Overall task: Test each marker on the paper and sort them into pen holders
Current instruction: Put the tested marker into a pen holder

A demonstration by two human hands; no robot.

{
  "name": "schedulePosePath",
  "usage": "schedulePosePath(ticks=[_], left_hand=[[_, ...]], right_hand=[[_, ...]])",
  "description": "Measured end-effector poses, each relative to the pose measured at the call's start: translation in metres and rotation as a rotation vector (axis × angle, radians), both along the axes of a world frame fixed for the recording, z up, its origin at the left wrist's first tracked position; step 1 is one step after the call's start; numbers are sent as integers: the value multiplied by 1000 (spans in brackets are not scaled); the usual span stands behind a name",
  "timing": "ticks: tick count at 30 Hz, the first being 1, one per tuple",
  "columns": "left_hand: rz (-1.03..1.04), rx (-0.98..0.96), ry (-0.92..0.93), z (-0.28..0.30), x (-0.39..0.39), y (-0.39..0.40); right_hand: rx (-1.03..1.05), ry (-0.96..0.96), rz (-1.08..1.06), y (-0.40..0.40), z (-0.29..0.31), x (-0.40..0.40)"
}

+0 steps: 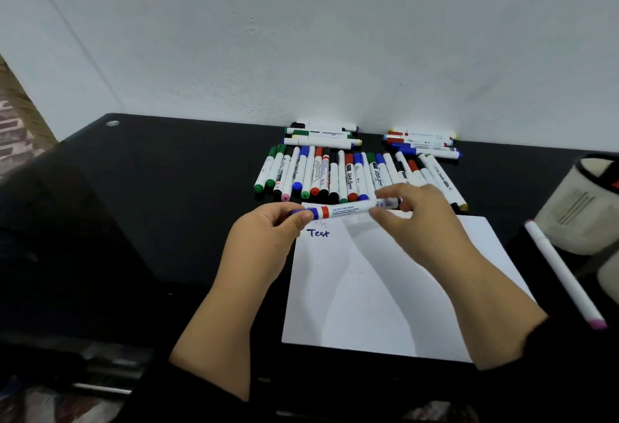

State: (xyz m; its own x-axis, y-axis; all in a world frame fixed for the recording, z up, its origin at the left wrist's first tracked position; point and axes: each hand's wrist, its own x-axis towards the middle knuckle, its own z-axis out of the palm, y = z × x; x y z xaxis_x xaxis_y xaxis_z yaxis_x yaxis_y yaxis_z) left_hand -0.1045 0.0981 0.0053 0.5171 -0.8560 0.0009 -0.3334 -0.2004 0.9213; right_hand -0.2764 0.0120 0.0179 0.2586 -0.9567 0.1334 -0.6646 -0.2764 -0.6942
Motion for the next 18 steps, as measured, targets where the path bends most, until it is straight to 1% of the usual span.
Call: schedulePosePath(ticks=[2, 5, 7, 10, 12, 14, 16, 18], left_hand=[[-23, -5, 4, 6, -8, 3], [-69, -16, 20, 15, -26, 5], [-111, -27, 7, 20, -40, 2], [-217, -77, -22, 30, -64, -6], [-291, -90, -61, 36, -80, -14], [-349, -37, -126, 34, -94, -27], [-409, 49, -208, 24, -106, -41], [-474, 125, -317, 11, -118, -56]], right_hand=[[-171, 145, 86, 8, 1, -2], [-343, 266, 216, 20, 5, -5], [-393, 380, 202, 24, 12, -11], [-366, 474, 98, 22, 24, -30], [-333, 460, -6, 18, 33, -49], [-286, 394, -125, 13, 41, -71], [-219, 261, -225, 9, 48, -92], [-202, 114, -307, 5, 53, -114]])
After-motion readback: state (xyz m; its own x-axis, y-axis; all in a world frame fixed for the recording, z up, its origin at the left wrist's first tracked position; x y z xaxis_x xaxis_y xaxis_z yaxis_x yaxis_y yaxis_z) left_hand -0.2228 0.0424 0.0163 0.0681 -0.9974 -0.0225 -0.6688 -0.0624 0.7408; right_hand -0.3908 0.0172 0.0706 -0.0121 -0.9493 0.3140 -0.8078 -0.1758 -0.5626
